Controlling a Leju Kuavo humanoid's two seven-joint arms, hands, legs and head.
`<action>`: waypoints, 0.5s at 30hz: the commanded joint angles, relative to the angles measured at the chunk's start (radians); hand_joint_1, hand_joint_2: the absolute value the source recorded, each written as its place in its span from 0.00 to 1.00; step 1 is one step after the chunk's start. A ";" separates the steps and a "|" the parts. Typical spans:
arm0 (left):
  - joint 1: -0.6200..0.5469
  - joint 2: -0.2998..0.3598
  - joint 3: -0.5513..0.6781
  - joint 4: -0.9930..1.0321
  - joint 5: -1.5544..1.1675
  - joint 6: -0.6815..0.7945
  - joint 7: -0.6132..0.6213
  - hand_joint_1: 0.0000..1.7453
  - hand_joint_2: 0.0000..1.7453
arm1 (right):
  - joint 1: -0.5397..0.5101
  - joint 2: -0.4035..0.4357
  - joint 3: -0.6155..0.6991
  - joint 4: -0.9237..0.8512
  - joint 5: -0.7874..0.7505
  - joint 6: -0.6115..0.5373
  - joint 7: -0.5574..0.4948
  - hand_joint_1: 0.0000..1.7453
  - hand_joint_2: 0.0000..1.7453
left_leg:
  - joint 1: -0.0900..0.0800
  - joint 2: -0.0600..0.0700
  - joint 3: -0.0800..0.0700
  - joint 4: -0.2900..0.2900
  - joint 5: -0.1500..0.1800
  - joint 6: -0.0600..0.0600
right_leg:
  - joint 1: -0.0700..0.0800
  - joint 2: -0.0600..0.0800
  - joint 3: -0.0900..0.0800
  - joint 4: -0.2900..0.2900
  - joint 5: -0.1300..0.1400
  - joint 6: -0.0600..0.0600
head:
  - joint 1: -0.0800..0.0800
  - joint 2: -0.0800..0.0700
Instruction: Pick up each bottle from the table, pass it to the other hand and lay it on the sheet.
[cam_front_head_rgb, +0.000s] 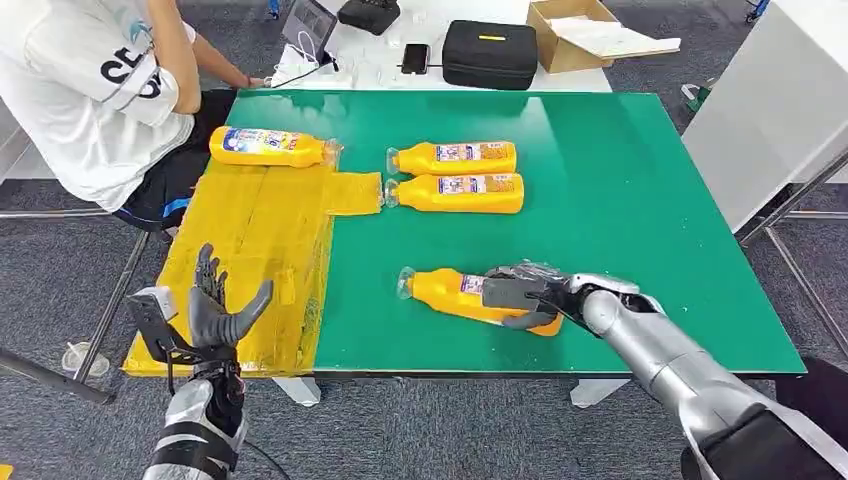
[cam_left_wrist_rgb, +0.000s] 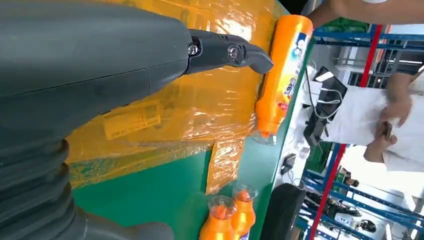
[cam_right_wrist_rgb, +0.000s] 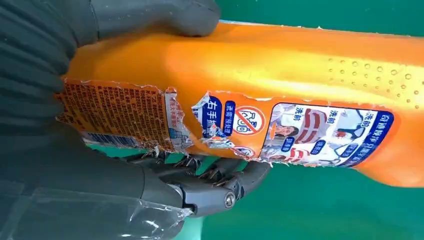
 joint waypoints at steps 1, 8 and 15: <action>0.043 -0.001 -0.007 -0.058 0.007 0.011 0.003 0.00 1.00 | 0.326 0.230 -0.324 -0.217 -0.025 -0.604 -0.175 1.00 1.00 | 0.001 -0.003 0.003 -0.001 0.000 0.000 | 0.002 -0.005 0.005 -0.002 -0.001 -0.002 | 0.000 0.000; 0.096 -0.012 -0.125 -0.194 0.064 -0.059 0.082 0.00 1.00 | 0.486 0.454 -0.611 -0.571 0.105 -1.033 -0.364 1.00 1.00 | 0.002 0.004 -0.003 0.001 -0.005 -0.002 | 0.003 0.001 -0.005 0.004 -0.004 -0.003 | -0.002 0.000; 0.084 -0.006 -0.214 -0.211 0.133 -0.122 0.131 0.00 1.00 | 0.506 0.491 -0.691 -0.555 0.034 -1.070 -0.487 1.00 1.00 | 0.004 -0.004 -0.008 0.000 -0.002 -0.002 | 0.003 -0.004 -0.006 0.001 -0.003 -0.002 | 0.000 0.000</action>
